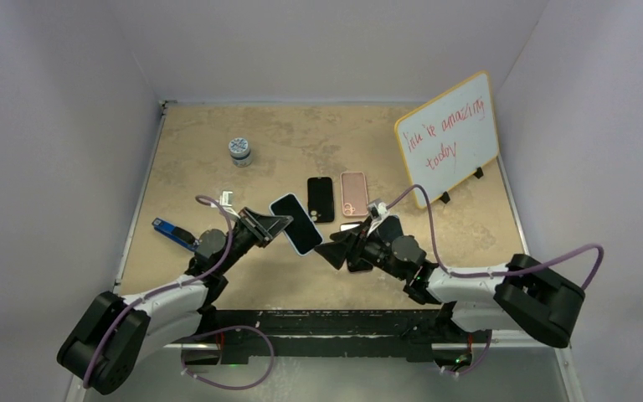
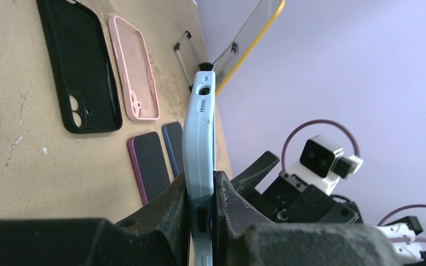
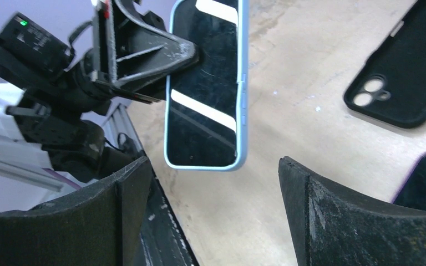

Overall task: Take the phone out of the phone case
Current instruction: Pick up the phone at the center of the board, then remove the phone case from the phone.

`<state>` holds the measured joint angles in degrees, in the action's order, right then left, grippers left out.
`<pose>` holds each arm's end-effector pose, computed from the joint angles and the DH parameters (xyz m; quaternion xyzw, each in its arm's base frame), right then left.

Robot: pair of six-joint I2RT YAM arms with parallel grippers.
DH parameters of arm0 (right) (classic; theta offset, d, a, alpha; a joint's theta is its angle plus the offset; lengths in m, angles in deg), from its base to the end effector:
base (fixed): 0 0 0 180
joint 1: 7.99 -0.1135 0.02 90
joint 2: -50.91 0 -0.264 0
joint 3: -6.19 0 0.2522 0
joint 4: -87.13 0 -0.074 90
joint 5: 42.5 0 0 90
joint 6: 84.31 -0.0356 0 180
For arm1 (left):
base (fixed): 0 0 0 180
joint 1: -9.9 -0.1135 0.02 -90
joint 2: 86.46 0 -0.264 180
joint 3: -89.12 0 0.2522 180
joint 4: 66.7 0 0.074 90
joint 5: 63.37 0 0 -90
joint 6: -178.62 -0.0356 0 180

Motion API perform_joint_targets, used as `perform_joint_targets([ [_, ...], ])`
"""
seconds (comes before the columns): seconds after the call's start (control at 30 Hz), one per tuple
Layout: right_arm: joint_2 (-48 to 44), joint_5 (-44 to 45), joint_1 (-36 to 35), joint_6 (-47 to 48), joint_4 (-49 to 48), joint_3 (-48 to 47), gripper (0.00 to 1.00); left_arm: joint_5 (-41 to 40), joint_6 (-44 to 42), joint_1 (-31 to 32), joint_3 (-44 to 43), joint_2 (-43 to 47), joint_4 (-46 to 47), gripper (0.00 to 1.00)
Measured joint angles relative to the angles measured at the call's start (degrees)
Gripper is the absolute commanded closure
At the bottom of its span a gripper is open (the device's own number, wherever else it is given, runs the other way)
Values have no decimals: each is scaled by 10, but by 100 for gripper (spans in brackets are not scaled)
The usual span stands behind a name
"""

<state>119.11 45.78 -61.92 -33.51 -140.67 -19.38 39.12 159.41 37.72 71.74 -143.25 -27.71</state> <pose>0.1267 0.1757 0.1977 -0.0974 0.6674 0.5430 0.5002 0.1547 -0.0904 0.1735 -0.1871 0.6845 -0.5813 0.3981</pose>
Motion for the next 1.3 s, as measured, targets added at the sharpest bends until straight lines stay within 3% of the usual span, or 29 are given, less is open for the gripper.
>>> perform_joint_targets([
  [0.4,145,11,-48,-62,-192,-15,28,-44,77,0,5,-24,103,100],
  [0.67,180,10,-48,-74,-235,-59,37,-54,99,0,9,-14,124,100],
  [0.9,199,6,-48,-77,-245,-78,57,-56,118,1,11,-5,132,100],
  [1.07,209,-13,-48,-77,-254,-81,78,-54,143,1,13,-4,129,100],
  [1.3,215,-54,-44,-70,-273,-87,90,-37,172,-3,7,-3,126,100],
])
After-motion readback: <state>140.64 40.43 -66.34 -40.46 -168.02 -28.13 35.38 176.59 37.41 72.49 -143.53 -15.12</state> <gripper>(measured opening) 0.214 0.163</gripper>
